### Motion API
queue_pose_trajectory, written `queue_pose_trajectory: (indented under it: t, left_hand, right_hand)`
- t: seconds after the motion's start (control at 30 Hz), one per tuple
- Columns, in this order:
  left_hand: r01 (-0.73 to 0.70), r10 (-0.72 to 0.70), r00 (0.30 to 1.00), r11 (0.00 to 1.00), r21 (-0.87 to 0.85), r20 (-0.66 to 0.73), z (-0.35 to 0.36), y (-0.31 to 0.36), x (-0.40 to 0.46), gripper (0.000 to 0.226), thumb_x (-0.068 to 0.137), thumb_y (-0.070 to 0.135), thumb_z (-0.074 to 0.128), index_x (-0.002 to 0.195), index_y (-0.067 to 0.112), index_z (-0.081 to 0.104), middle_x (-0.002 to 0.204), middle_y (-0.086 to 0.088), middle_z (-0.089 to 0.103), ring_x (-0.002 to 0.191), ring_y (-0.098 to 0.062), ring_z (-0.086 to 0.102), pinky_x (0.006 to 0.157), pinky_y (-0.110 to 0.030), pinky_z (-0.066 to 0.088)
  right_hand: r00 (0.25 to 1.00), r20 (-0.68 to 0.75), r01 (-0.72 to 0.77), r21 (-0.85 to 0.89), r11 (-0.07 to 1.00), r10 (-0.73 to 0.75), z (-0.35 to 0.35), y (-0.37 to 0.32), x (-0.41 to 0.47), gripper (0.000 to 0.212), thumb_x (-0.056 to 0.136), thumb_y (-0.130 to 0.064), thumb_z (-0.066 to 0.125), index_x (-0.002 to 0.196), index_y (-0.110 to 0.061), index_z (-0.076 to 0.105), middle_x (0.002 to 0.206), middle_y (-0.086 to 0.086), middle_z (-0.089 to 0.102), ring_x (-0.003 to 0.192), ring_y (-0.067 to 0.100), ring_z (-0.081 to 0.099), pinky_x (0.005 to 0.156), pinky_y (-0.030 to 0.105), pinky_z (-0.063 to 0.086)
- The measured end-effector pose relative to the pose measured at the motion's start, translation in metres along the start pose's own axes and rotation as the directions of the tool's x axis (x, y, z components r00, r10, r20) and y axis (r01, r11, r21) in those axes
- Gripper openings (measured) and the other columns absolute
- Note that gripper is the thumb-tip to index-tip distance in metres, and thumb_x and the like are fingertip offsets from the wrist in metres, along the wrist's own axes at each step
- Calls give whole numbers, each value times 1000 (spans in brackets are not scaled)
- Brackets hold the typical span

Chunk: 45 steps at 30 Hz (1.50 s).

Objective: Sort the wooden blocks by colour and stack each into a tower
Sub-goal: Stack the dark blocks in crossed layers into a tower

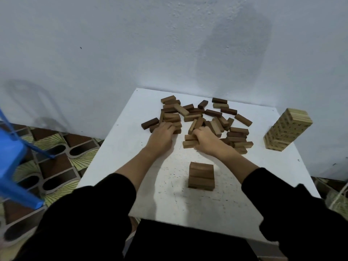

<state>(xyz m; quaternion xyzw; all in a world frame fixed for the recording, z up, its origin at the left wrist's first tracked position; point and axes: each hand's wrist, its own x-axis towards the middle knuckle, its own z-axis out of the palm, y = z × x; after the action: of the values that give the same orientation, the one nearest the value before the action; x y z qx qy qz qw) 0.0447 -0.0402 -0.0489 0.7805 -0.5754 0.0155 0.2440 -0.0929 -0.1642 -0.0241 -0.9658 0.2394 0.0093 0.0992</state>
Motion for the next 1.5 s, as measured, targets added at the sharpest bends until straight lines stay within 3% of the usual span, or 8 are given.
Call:
queue_pose_trajectory:
  t: [0.2,0.47,0.57,0.7,0.9,1.03,1.3,1.5]
  left_hand:
    - [-23,24,1000,979,201,0,12,-4,15,30,93,9,52,122,8,58,124,-8,60,116,-27,49,84,-33,39]
    - [288,-299,954,919,-270,2,4,-4,-12,21,88,5,53,105,6,64,104,-8,63,95,-23,56,72,-27,40]
    - [351,-361,932,895,-276,15,1,-6,-18,13,88,6,56,91,-1,67,102,-15,61,93,-26,56,69,-23,33]
    - [408,-414,909,864,-294,45,-3,-11,-25,14,86,-3,55,90,-7,68,105,-20,59,83,-20,51,67,-18,31]
    - [406,-360,913,835,-371,189,-13,-19,-33,62,79,23,76,134,12,49,123,-4,46,97,-16,52,76,-13,38]
    - [333,-228,934,833,-441,274,-16,-20,-39,96,67,21,86,146,18,31,134,5,35,100,-9,44,69,-2,39]
    - [309,-188,947,754,-579,261,-10,-16,-38,94,67,1,83,145,16,30,130,1,42,115,-8,45,83,-9,46]
    - [333,-189,940,690,-643,284,-11,-14,-35,92,69,-9,77,145,12,28,116,3,42,97,-2,51,67,-9,47]
  right_hand:
    - [998,61,-29,54,998,26,-2,-3,0,40,80,-20,71,113,-5,54,115,11,52,104,24,44,82,31,40]
    - [974,53,-228,279,933,221,6,-25,7,63,76,-38,74,119,0,45,105,13,57,95,26,55,69,32,43]
    - [965,84,-262,398,879,250,9,-37,13,35,83,-28,70,97,-6,47,89,8,53,81,21,53,56,27,37]
    - [962,95,-269,495,826,256,8,-41,17,6,90,-6,53,91,-2,57,92,15,62,88,31,61,74,40,51]
    - [982,60,-180,559,810,176,2,-31,13,20,90,-2,54,109,-8,51,117,9,52,95,21,54,75,30,46]
    - [986,164,-95,543,835,6,1,-29,10,73,80,-15,73,141,-17,32,139,1,41,97,13,50,65,13,40]
    - [992,90,26,537,843,-88,19,-33,10,90,70,-12,80,144,-14,29,135,4,43,83,-1,41,66,6,34]
    - [989,66,85,487,869,-134,20,-32,12,84,70,-15,80,141,-11,35,133,5,43,96,7,39,75,14,33]
